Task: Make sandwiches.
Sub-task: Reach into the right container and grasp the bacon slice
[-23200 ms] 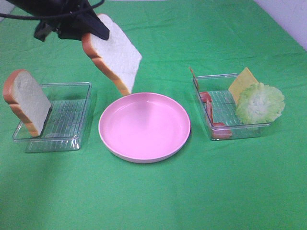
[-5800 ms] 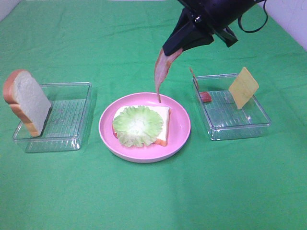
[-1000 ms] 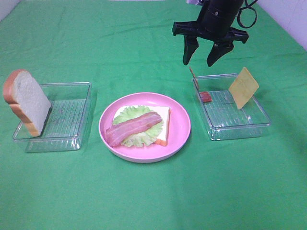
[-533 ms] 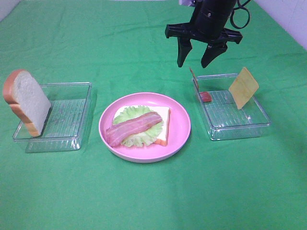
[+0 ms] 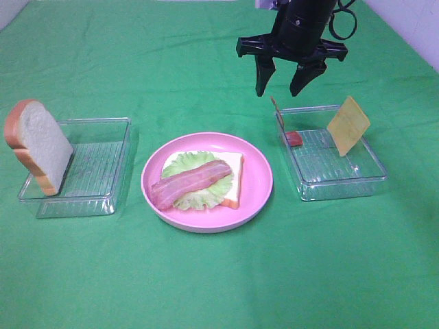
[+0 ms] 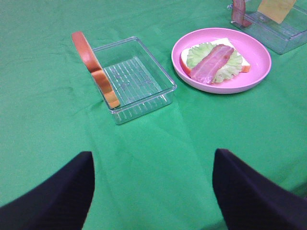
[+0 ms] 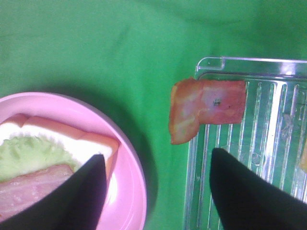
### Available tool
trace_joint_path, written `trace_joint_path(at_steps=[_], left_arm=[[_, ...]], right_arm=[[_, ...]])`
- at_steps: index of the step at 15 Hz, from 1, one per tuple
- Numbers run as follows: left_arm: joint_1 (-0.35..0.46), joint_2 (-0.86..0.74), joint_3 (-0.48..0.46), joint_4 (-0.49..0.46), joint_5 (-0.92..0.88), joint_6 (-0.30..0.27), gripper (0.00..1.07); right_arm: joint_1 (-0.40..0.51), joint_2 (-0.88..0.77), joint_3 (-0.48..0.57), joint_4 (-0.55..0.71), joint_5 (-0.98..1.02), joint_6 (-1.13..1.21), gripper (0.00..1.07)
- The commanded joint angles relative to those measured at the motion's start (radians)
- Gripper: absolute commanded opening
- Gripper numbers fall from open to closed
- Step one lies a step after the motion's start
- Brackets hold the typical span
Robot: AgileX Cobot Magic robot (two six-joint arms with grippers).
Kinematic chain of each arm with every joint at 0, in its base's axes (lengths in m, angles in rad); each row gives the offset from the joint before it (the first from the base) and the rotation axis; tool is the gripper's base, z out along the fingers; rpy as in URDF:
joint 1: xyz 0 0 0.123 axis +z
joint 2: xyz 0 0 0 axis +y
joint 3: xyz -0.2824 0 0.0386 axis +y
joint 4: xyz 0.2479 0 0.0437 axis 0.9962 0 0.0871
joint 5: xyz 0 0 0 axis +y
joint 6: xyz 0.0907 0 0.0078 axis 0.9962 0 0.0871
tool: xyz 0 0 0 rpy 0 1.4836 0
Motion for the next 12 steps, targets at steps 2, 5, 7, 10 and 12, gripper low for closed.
trace_joint_path(at_steps=[2,5,7,10,12], left_arm=[[-0.003,-0.008,0.001,0.004,-0.01,-0.003,0.67],[-0.003,-0.008,0.001,0.004,-0.01,-0.003,0.67],[-0.003,-0.008,0.001,0.004,-0.01,-0.003,0.67],[-0.003,-0.008,0.001,0.004,-0.01,-0.003,0.67],[-0.003,-0.008,0.001,0.004,-0.01,-0.003,0.67]], right_arm=[[-0.001,0.034,-0.006,-0.015,-0.03,-0.008,0.63],[-0.001,0.058,-0.006,-0.037,-0.056,-0.009,0.65],[-0.001,0.08,-0.006,-0.052,-0.058,-0.008,0.64],[-0.001,0.092,-0.006,-0.062,-0.067,0.0,0.52],[-0.001,0.093,-0.006,-0.062,-0.074,0.0,0.39]])
